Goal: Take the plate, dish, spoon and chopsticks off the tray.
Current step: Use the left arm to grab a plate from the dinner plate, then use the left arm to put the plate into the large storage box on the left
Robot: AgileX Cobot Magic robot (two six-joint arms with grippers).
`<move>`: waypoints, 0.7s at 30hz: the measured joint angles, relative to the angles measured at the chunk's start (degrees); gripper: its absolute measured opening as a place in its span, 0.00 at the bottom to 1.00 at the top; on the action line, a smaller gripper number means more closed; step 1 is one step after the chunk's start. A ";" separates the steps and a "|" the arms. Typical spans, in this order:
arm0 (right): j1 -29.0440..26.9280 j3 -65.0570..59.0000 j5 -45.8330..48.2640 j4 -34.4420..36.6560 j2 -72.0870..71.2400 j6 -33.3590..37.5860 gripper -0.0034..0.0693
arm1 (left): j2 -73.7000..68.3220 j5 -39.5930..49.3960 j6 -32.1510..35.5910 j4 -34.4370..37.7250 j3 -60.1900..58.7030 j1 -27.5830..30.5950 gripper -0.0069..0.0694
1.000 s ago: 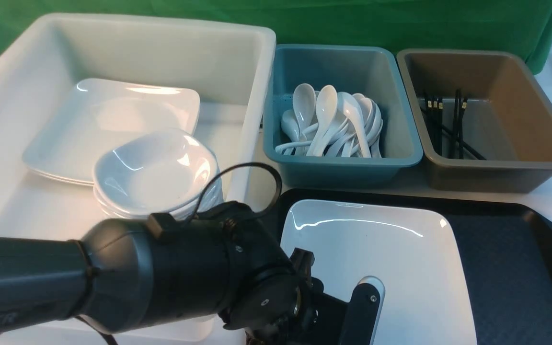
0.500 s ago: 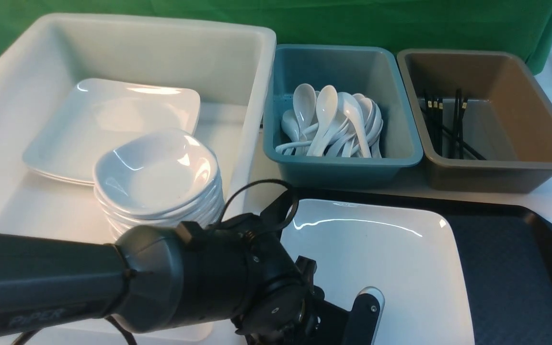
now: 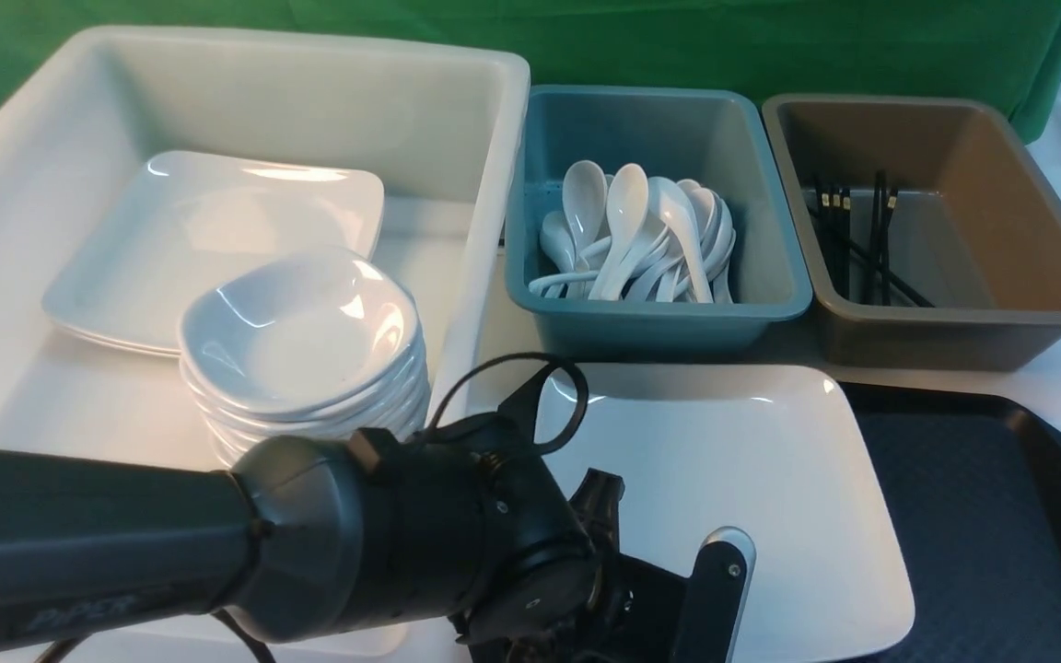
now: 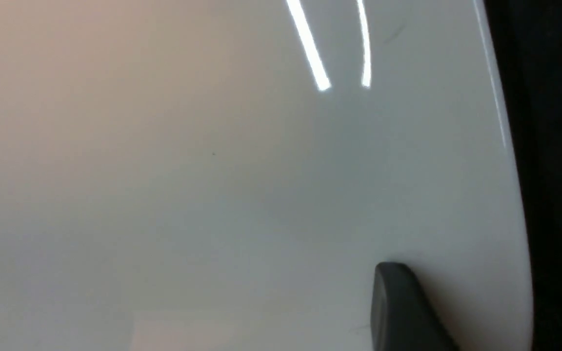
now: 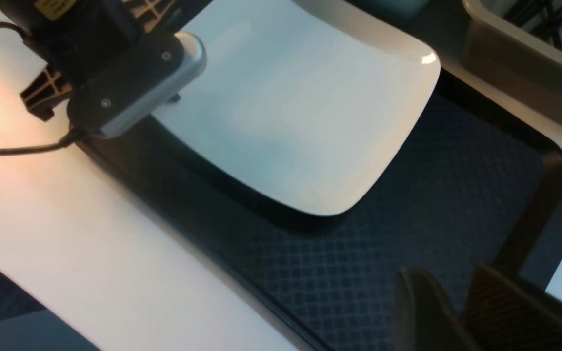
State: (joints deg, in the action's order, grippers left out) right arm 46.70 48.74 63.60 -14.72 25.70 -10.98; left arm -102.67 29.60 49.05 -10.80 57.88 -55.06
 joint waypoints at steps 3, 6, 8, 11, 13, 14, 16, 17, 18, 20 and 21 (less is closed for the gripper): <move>0.00 0.00 0.00 -0.12 0.00 0.00 0.31 | 1.67 0.91 -1.50 -0.24 0.00 -1.32 0.32; 0.00 0.00 0.00 -0.89 0.00 0.00 0.32 | 5.25 1.69 -2.76 -0.24 0.00 -3.30 0.24; 0.00 0.00 0.00 -1.50 0.00 0.00 0.32 | 7.74 2.37 -3.10 -0.24 0.22 -4.55 0.19; 0.00 0.00 0.00 -5.09 0.00 -0.21 0.32 | 12.32 3.31 -3.61 -0.07 0.61 -6.14 0.14; 0.00 0.00 0.00 -8.34 0.00 -2.00 0.32 | 14.77 4.34 -3.91 -0.07 0.61 -7.02 0.13; 0.00 0.00 0.00 -10.55 0.00 -3.55 0.32 | 16.00 5.12 -3.91 -0.07 0.61 -7.53 0.12; 0.00 0.00 -0.05 -13.18 0.00 -5.52 0.31 | 17.57 6.05 -4.07 0.07 0.61 -8.13 0.12; 0.00 0.00 -0.20 -14.95 0.00 -6.89 0.30 | 19.25 6.81 -4.07 0.38 0.61 -8.50 0.12; 0.00 0.00 -0.49 -15.31 0.00 -7.51 0.29 | 19.83 7.05 -4.07 0.81 0.61 -8.59 0.12; 0.00 0.00 -1.35 -15.66 0.00 -8.00 0.29 | 21.92 7.42 -4.07 1.52 0.56 -8.61 0.13; 0.00 0.00 -1.70 -15.79 0.00 -8.14 0.29 | 22.73 7.33 -4.20 1.65 0.56 -8.61 0.13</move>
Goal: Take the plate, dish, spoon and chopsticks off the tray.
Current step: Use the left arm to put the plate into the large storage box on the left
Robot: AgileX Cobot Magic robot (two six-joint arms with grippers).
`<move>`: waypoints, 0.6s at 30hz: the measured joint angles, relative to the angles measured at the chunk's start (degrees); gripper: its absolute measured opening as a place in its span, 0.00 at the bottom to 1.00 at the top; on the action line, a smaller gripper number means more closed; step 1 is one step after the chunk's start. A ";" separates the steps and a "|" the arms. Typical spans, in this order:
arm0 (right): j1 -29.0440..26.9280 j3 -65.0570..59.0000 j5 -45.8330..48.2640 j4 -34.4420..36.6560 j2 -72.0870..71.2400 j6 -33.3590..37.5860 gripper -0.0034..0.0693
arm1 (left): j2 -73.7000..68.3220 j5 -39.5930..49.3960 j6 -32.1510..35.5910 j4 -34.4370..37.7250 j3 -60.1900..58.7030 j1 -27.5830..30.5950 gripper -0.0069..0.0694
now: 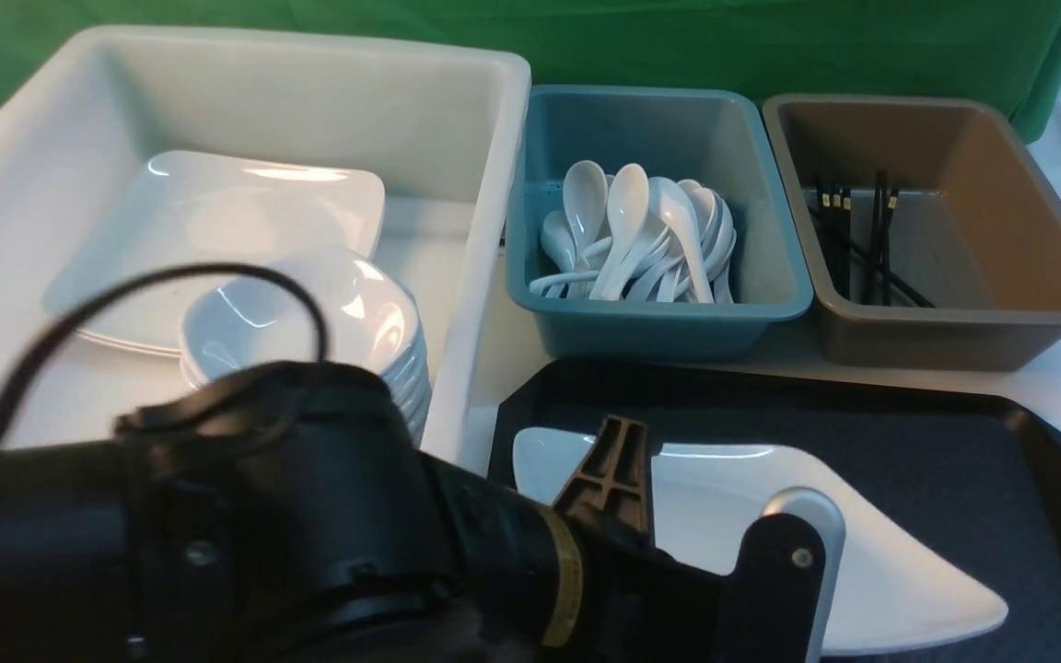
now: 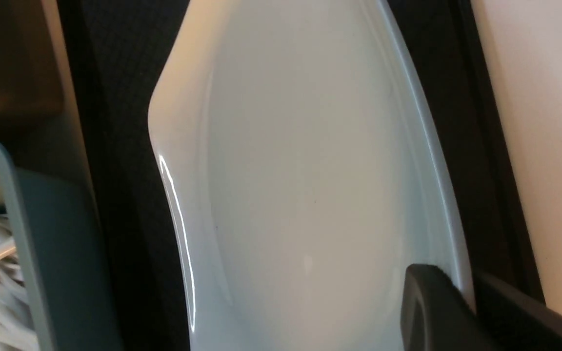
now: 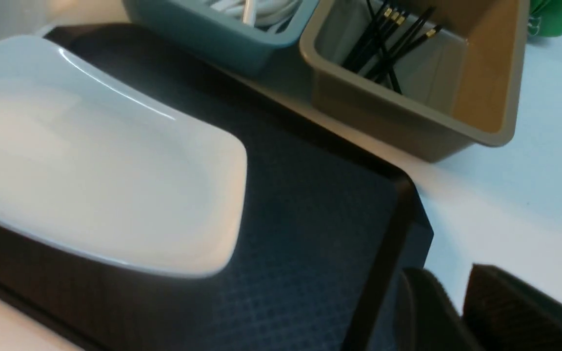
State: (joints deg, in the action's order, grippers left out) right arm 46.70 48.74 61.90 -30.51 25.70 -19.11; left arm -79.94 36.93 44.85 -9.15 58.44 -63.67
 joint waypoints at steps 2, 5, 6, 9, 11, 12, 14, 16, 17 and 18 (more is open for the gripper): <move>0.00 0.00 -0.27 -0.20 0.00 -0.29 0.28 | 1.31 -0.85 0.08 0.53 0.00 0.00 0.13; 0.00 0.00 -0.27 -1.94 0.00 -1.26 0.28 | 3.94 -3.19 1.28 2.48 0.00 0.00 0.13; 0.00 0.00 -0.27 -3.02 0.00 -1.62 0.27 | 4.59 -4.05 1.47 2.85 0.00 0.00 0.13; 0.00 0.00 -0.21 -4.94 0.00 -2.32 0.19 | 6.22 -5.76 1.53 3.42 0.00 0.00 0.13; 0.00 0.00 -0.26 -6.05 0.00 -3.48 0.10 | 8.48 -8.11 0.71 3.42 0.00 0.00 0.13; 0.00 0.00 -0.26 -6.05 0.00 -3.64 0.09 | 8.62 -8.43 0.56 3.42 0.00 0.00 0.13; 0.00 0.00 -0.31 -6.32 0.00 -4.09 0.08 | 10.09 -9.87 -0.32 2.47 0.00 0.00 0.13; 0.00 0.00 -0.31 -6.36 0.00 -4.26 0.08 | 10.76 -10.23 -1.84 0.56 0.06 0.15 0.13; 0.00 0.00 -0.45 -6.36 0.00 -4.40 0.08 | 10.89 -10.23 -2.74 -0.51 0.22 0.38 0.13; 0.00 0.00 -0.68 -6.36 0.00 -4.74 0.08 | 11.04 -9.89 -4.44 -2.37 0.59 0.77 0.13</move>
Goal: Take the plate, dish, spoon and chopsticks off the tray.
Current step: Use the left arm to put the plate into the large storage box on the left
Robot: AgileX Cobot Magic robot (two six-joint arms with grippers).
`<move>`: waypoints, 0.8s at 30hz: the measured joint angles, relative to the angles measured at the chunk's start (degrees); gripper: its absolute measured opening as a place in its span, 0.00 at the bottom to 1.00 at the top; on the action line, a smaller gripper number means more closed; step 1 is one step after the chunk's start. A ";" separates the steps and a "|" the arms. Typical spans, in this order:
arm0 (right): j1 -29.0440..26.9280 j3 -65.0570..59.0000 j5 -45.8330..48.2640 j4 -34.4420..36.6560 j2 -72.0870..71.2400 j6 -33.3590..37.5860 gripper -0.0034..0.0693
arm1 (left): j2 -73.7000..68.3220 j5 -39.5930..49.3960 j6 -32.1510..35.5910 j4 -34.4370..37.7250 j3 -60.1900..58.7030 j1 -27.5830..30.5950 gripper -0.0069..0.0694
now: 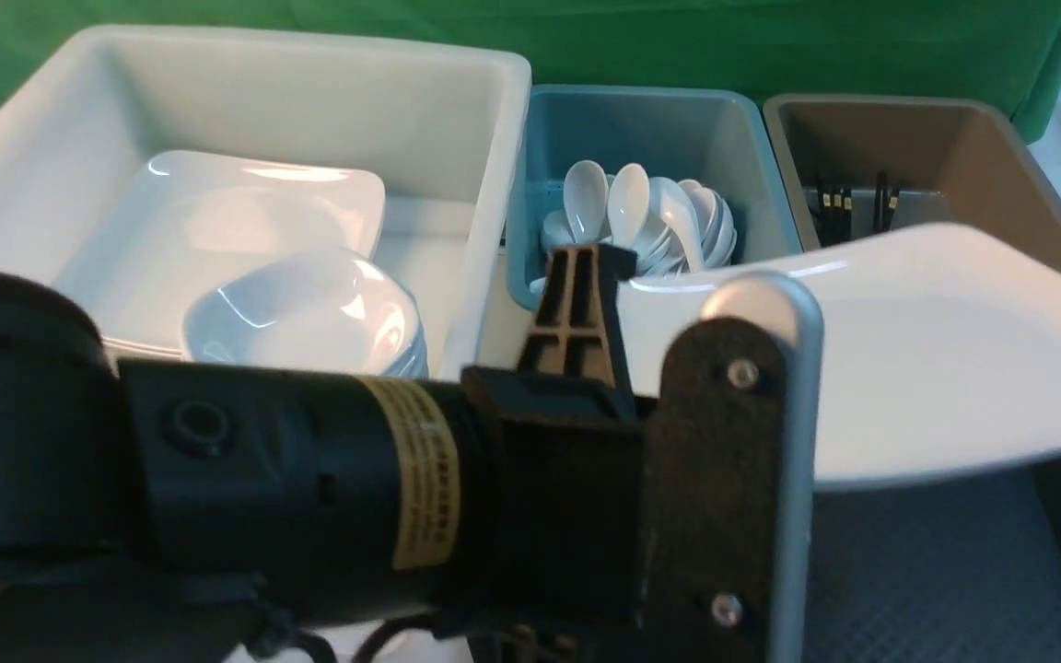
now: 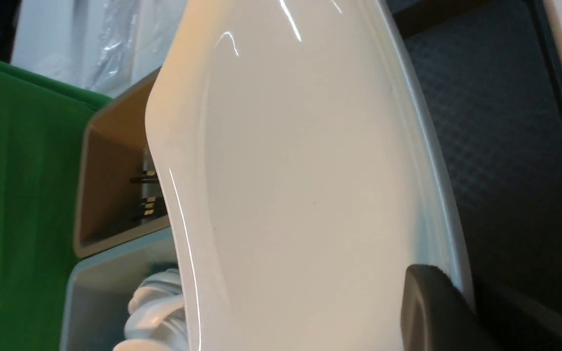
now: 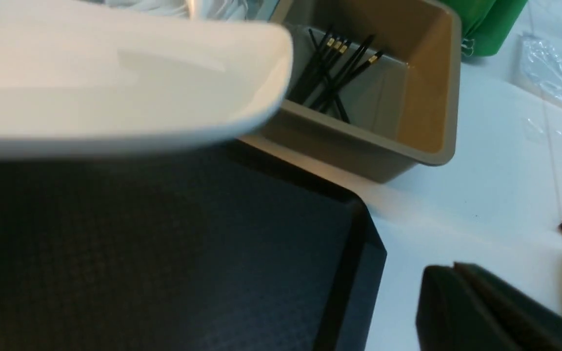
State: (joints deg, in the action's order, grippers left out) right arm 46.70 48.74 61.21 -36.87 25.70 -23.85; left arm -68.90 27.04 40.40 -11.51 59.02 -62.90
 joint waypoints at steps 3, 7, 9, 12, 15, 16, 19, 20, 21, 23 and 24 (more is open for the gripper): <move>0.00 0.00 -1.66 0.08 0.00 -1.48 0.08 | 0.01 2.20 -5.81 -6.11 2.68 3.36 0.13; 0.00 0.00 -5.47 2.83 0.06 -2.53 0.08 | -0.04 4.19 -9.07 -8.44 6.80 10.63 0.13; 0.00 0.00 -6.79 4.07 0.29 -2.67 0.08 | -0.17 4.76 -9.71 -8.60 7.72 12.93 0.13; 0.00 0.00 -14.46 10.34 2.38 -1.88 0.08 | -1.31 6.59 -11.55 -8.79 9.60 22.64 0.13; 0.00 0.00 -20.37 14.69 4.75 0.91 0.08 | -3.26 7.84 -11.85 -8.58 9.68 30.33 0.13; 0.00 0.00 -20.68 14.91 4.95 1.09 0.08 | -3.45 7.99 -11.85 -8.50 9.68 30.81 0.13; 0.00 0.00 -23.78 17.75 8.32 4.04 0.08 | -6.97 9.14 -11.90 -8.23 9.68 38.90 0.13; 0.00 0.00 -23.89 18.16 8.89 4.55 0.08 | -7.80 9.08 -11.90 -8.12 9.68 40.41 0.13; 0.00 0.00 -24.04 18.57 9.43 5.13 0.08 | -8.42 9.00 -11.90 -7.96 9.68 41.13 0.13; 0.00 0.00 -24.46 20.22 11.41 6.93 0.08 | -10.98 8.55 -12.08 -7.39 9.68 44.68 0.13; 0.00 0.00 -24.51 20.76 12.00 7.24 0.08 | -11.66 8.51 -12.07 -7.30 9.68 45.24 0.13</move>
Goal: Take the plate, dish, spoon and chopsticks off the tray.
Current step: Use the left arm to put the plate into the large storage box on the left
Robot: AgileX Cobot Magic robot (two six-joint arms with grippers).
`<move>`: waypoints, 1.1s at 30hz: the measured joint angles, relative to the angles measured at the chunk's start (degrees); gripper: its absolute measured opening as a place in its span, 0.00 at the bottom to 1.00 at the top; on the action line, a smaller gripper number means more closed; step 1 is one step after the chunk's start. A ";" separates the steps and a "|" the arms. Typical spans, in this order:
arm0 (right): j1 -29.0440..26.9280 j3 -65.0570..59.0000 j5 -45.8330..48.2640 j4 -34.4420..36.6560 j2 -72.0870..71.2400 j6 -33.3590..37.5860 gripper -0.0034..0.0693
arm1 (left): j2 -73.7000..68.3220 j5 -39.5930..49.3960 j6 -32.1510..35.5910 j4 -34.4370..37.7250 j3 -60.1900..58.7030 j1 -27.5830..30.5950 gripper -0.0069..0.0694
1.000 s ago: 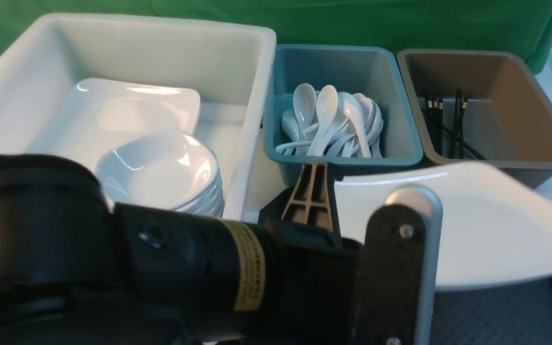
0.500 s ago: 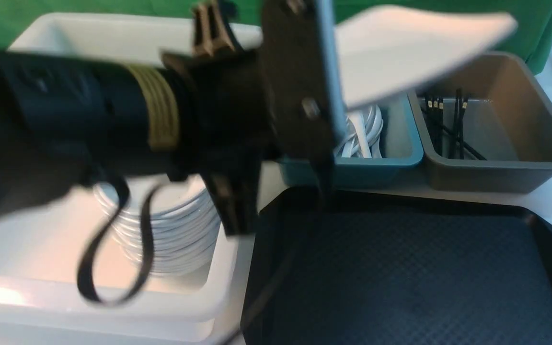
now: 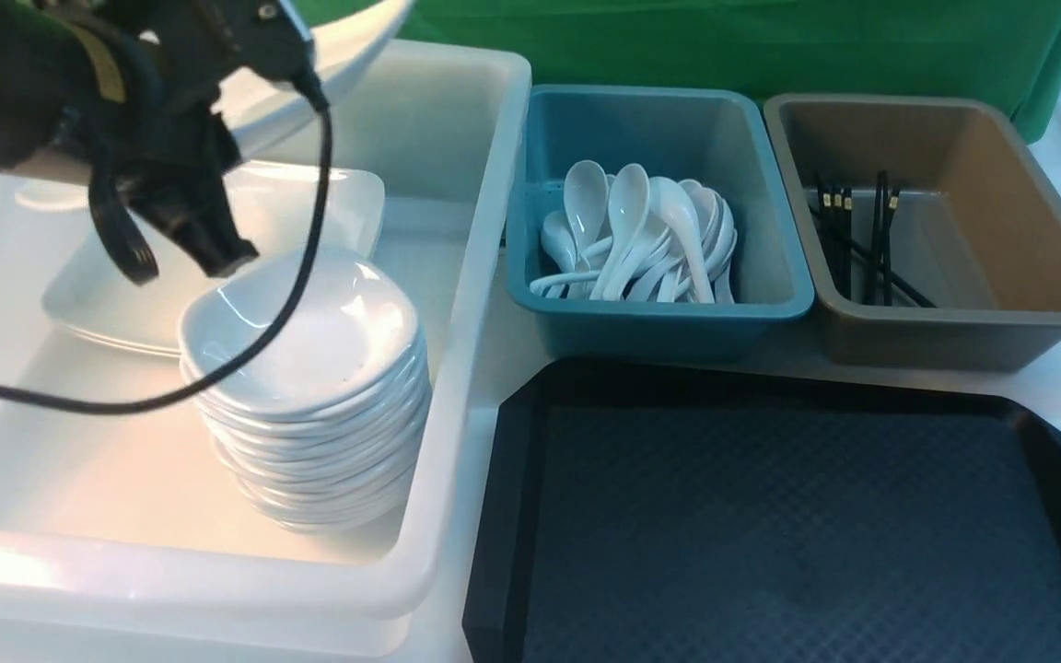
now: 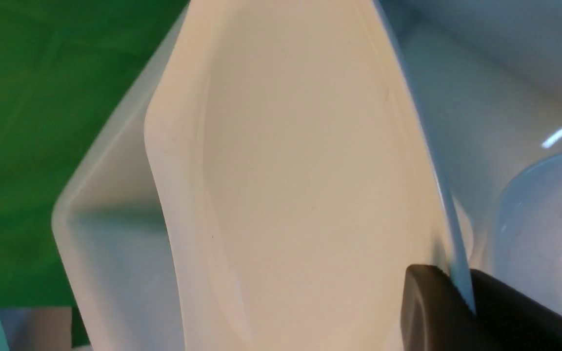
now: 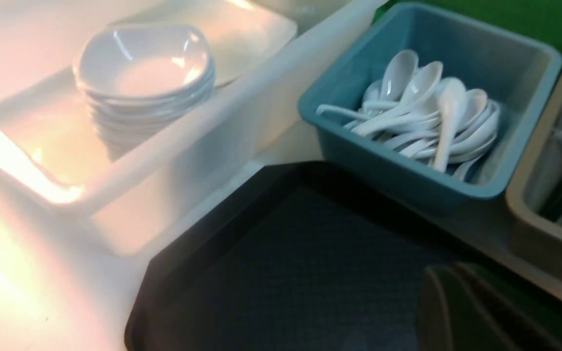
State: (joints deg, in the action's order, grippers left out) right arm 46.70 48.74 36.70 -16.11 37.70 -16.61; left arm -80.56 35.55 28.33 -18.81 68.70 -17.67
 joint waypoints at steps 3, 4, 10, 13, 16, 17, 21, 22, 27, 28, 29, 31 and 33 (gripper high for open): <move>0.00 0.00 -0.13 1.59 1.58 0.98 0.08 | -3.03 -0.24 -0.21 0.29 0.00 1.84 0.13; 0.00 0.00 -0.13 2.58 2.19 1.47 0.08 | -4.64 -0.26 -0.45 0.46 0.00 2.44 0.13; 0.00 0.00 -0.08 8.20 3.24 6.47 0.08 | -10.54 0.42 -3.09 0.53 2.31 4.01 0.13; 0.00 -0.31 -0.03 9.64 3.29 7.48 0.08 | -13.09 1.58 -3.99 0.53 4.78 4.02 0.13; 0.00 -1.20 0.26 10.17 3.29 7.94 0.08 | -15.27 2.18 -4.29 0.59 7.16 4.02 0.13; 0.00 -1.50 0.38 10.32 3.29 8.15 0.08 | -15.62 2.18 -4.29 0.59 7.53 4.02 0.13; 0.00 -2.17 1.53 11.40 3.29 8.40 0.08 | -17.89 2.48 -4.34 0.41 9.30 4.02 0.13; 0.00 -2.17 1.58 11.46 3.29 8.40 0.08 | -17.96 2.50 -4.34 0.41 9.37 4.02 0.13; 0.00 -2.17 1.84 12.36 3.29 8.46 0.08 | -20.76 3.55 -4.93 0.00 10.93 4.02 0.13; 0.00 -2.17 1.84 12.53 3.29 8.46 0.08 | -21.01 3.47 -5.53 0.00 10.93 4.02 0.13; 0.00 -2.17 1.84 12.58 3.29 8.46 0.08 | -21.08 3.41 -5.71 0.00 10.93 4.02 0.13; 0.00 -2.17 1.84 13.03 3.29 8.51 0.08 | -21.39 2.39 -6.63 0.00 10.93 4.02 0.13; 0.00 -2.17 1.84 13.15 3.29 8.51 0.08 | -21.39 1.66 -7.11 0.21 10.93 4.02 0.13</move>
State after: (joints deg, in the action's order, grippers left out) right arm 46.70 46.56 38.54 -2.97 40.99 -8.10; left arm -101.95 37.20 21.21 -18.60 79.63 -13.65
